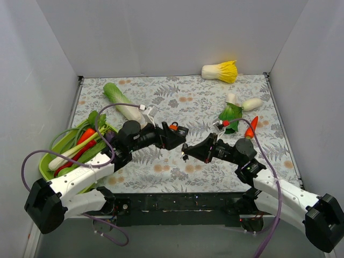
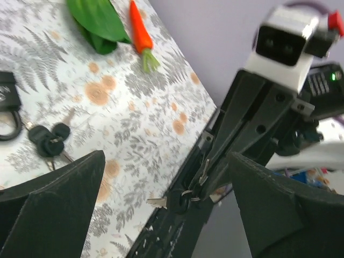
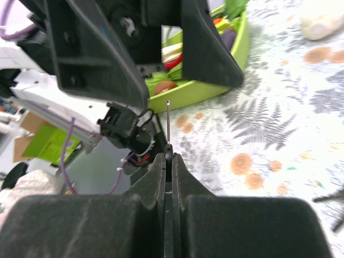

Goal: Unlock with the key

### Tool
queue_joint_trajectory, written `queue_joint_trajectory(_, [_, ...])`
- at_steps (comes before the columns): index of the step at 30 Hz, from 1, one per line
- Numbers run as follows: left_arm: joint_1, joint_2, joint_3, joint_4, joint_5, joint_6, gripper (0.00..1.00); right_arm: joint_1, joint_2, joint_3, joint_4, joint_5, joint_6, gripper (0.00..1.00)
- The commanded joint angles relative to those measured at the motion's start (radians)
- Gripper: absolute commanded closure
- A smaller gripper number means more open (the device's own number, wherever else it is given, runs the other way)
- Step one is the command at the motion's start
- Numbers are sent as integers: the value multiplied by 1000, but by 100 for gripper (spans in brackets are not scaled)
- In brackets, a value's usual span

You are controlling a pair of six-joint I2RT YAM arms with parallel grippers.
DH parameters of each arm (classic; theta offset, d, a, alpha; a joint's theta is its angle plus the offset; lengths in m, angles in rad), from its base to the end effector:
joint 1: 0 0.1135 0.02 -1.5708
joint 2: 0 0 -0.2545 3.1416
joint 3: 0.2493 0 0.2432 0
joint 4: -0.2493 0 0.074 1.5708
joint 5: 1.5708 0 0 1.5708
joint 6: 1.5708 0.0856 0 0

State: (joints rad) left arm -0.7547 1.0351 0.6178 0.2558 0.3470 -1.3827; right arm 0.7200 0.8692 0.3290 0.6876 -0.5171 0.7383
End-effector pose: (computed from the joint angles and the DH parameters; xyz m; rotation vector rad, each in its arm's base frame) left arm 0.1857 -0.2146 0.2668 -0.3521 2.1009 -1.7481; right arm 0.1492 0.1871 0.2599 -0.4676 1.5764 1.5244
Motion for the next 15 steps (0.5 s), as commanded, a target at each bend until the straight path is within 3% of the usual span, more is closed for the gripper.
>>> queue_joint_trajectory(1, [57,78,189,-259,-100,94,2,-91,-85,-44,-39,12,-24,99])
queue_joint_trajectory(5, [150,221,315,-479,-121,172,2,-194,-159,-53,-120,-21,-46,99])
queue_joint_trajectory(8, [158,348,424,-617,-243,273,2,-224,-213,-27,-210,-20,-77,99])
queue_joint_trajectory(15, [158,516,487,-702,-382,428,3,-232,-253,-16,-260,-21,-96,99])
